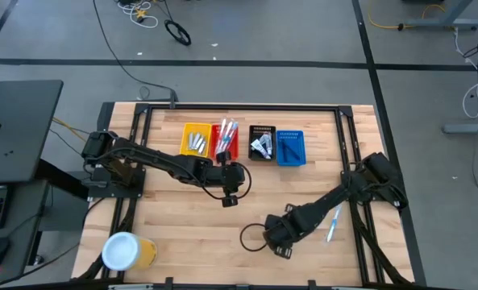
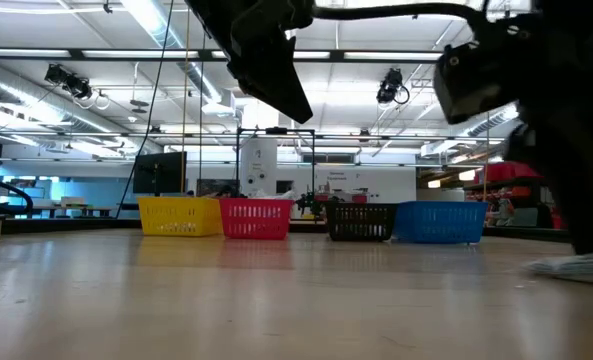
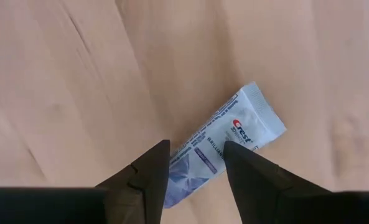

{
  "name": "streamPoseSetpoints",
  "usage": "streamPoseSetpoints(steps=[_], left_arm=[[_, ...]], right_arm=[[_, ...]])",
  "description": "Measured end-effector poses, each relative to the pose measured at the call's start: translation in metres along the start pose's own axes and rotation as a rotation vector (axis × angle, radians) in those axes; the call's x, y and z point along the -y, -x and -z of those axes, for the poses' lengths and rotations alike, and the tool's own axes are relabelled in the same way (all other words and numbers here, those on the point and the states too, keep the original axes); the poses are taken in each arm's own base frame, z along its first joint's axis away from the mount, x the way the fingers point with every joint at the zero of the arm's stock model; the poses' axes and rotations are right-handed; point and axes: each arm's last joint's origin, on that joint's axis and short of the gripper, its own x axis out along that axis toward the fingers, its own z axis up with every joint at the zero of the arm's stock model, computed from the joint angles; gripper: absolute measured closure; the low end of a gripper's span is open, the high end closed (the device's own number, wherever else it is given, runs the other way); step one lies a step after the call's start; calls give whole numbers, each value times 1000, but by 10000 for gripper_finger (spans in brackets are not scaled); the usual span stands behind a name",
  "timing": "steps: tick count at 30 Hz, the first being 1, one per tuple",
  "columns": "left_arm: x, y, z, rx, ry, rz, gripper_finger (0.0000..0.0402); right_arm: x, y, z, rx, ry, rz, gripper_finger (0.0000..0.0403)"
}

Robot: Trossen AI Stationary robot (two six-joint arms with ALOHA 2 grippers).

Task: Pick & Place Travel size toiletries
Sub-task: Put the white toothpaste into the black bin

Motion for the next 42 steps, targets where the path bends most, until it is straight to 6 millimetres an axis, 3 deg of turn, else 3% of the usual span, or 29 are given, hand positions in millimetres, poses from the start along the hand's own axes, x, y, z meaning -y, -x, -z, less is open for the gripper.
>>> streamPoseSetpoints(steps=[4,9,13,19,30,36,42], left_arm=[[0,0,0,1,-2,0,270],[0,0,0,1,-2,0,270],[0,0,0,2,-1,0,270],[0,0,0,4,2,1,270],[0,0,0,3,3,0,270],[0,0,0,3,3,0,270],[0,0,0,3,3,0,270]], right_arm=[[-3,18,-5,-29,54,60,237],[-11,34,-2,-36,-29,90,237],[-21,29,9,-84,-91,10,237],[-23,24,16,-72,-74,26,234],[-22,14,19,-67,-335,22,217],[-20,-1,21,-59,-353,-34,217],[-14,-7,25,-11,-302,20,223]])
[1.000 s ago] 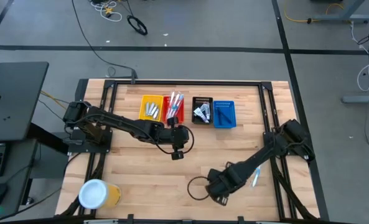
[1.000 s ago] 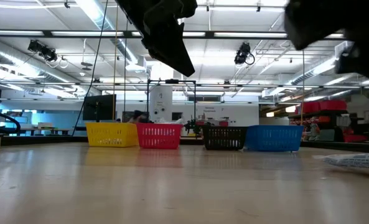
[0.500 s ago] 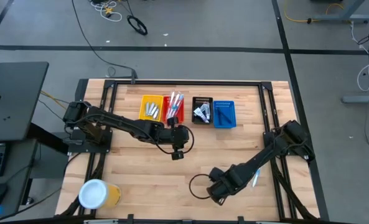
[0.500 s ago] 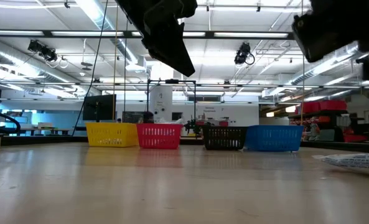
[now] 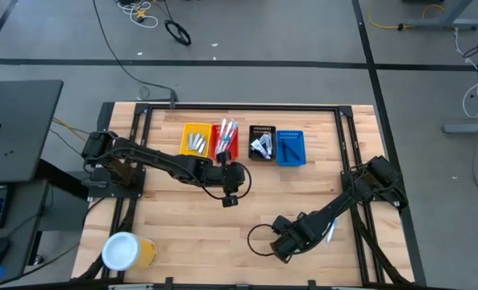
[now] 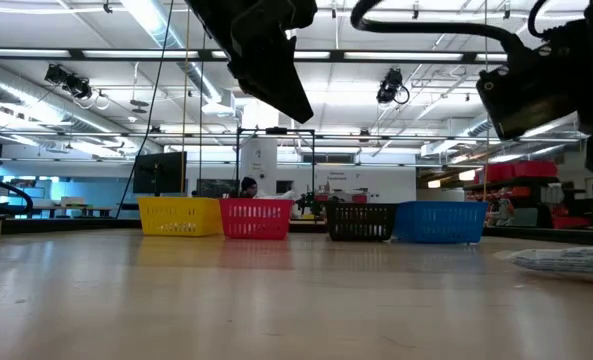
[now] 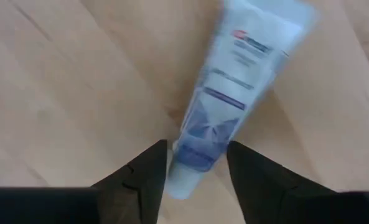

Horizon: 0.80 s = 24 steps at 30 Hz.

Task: Pick & Place Travel size toiletries
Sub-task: Put the white toothpaste into the black bin

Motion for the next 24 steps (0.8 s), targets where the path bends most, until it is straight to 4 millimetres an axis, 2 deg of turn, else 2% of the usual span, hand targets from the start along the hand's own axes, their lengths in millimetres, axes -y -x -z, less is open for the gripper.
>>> streamPoseSetpoints(steps=[10,20,24], left_arm=[[0,0,0,0,-1,0,270],[0,0,0,1,-4,-16,270],[-9,13,0,13,58,-208,270]], right_arm=[[5,-3,2,25,20,29,310],[9,-3,-6,134,84,84,316],[19,1,-14,225,79,196,316]])
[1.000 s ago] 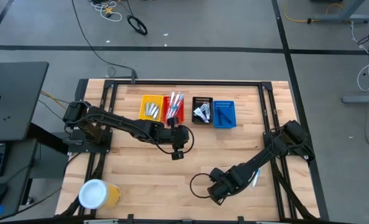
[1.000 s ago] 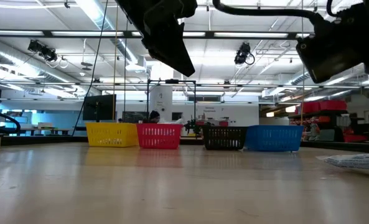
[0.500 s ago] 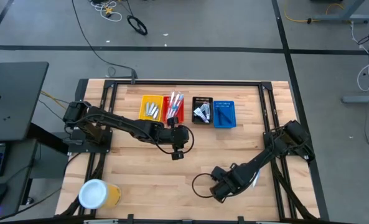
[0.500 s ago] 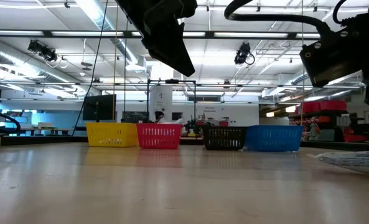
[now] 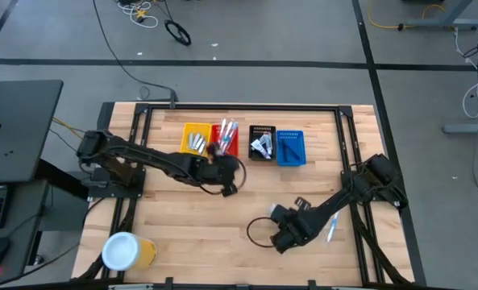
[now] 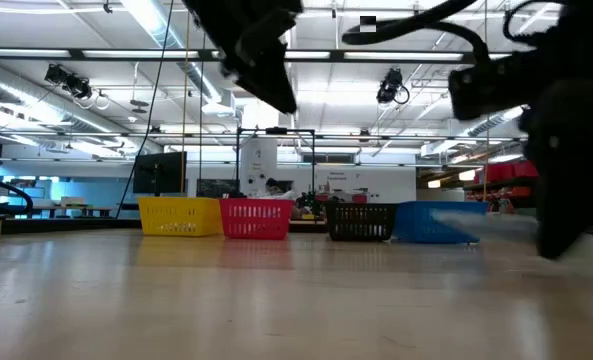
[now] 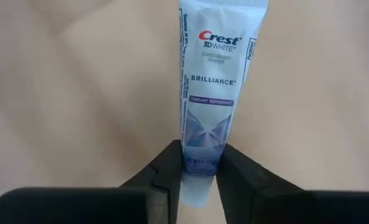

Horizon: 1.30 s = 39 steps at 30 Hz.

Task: Pick & Place Travel size toiletries
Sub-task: Put the white toothpaste into the black bin

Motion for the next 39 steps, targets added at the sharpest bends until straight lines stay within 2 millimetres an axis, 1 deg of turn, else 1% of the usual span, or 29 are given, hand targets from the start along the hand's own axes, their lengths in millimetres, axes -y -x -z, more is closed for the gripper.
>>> streamPoseSetpoints(steps=[2,4,7,9,11,15,18,20,23,25,28,32,35,39], left_arm=[[-10,11,0,7,51,-111,270],[-18,21,0,5,84,-138,270],[-23,34,0,7,161,-113,270],[-22,40,-1,17,204,-87,270],[-19,42,-1,20,212,-78,270],[-15,45,1,20,205,-66,270],[-12,46,1,23,228,-60,270],[-11,47,1,24,230,-56,270],[-11,47,2,24,230,-54,270],[-11,47,2,24,232,-55,270],[-11,47,2,25,232,-56,270],[-11,47,2,25,231,-57,270],[-11,47,2,24,211,-57,270],[-11,47,2,23,197,-58,270]], right_arm=[[7,5,-8,65,34,85,317],[17,9,-19,145,87,195,317],[34,10,-41,312,132,376,317],[46,8,-60,401,147,471,317],[59,3,-80,433,139,543,316],[97,-13,-122,374,47,602,313],[129,-26,-145,290,-60,589,312],[147,-34,-157,213,-109,524,312],[167,-41,-171,130,-119,422,312],[174,-44,-178,133,-97,391,311],[179,-46,-187,168,-75,368,311],[180,-44,-189,169,-14,359,311],[179,-36,-191,178,32,344,305],[175,-19,-194,230,78,324,290]])
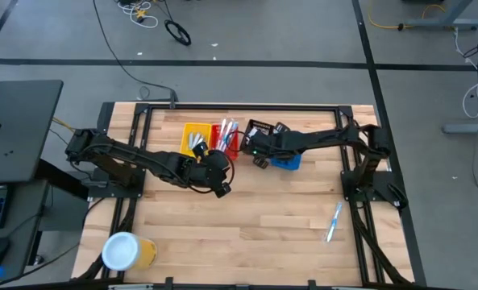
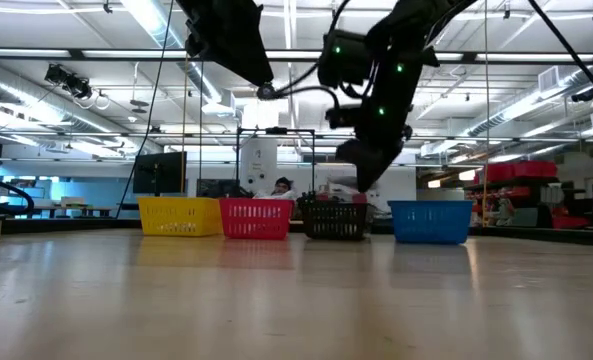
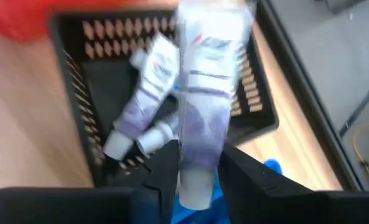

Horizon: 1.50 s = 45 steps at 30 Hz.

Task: Pick & Place Travel size toiletries
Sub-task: Put the white toothpaste into the black bin, then put the blue toothbrush into the red bin

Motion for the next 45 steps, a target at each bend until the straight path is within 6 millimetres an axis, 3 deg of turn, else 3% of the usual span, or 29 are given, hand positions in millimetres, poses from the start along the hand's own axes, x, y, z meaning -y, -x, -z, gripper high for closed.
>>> streamPoseSetpoints(steps=[5,9,15,21,26,33,39,45], left_arm=[[0,0,0,0,-1,0,270],[0,0,0,-1,-20,0,270],[0,0,0,-3,-58,2,270],[-1,-1,0,-3,-92,-3,270],[-1,-1,0,-7,-132,-6,270],[-5,-4,-1,-8,-145,-16,270],[-8,-6,-3,-8,-139,-32,270],[-9,-7,-3,-8,-150,-35,270]], right_arm=[[2,11,-13,113,-20,-55,282],[9,-3,-22,173,-58,-138,281],[27,-15,-20,103,-91,-226,280],[28,14,-18,129,-57,-336,280],[27,60,4,53,-31,-396,280],[25,121,54,-207,-205,-422,280],[5,152,93,-424,-296,-386,280],[-26,169,130,-604,-438,-405,280]])
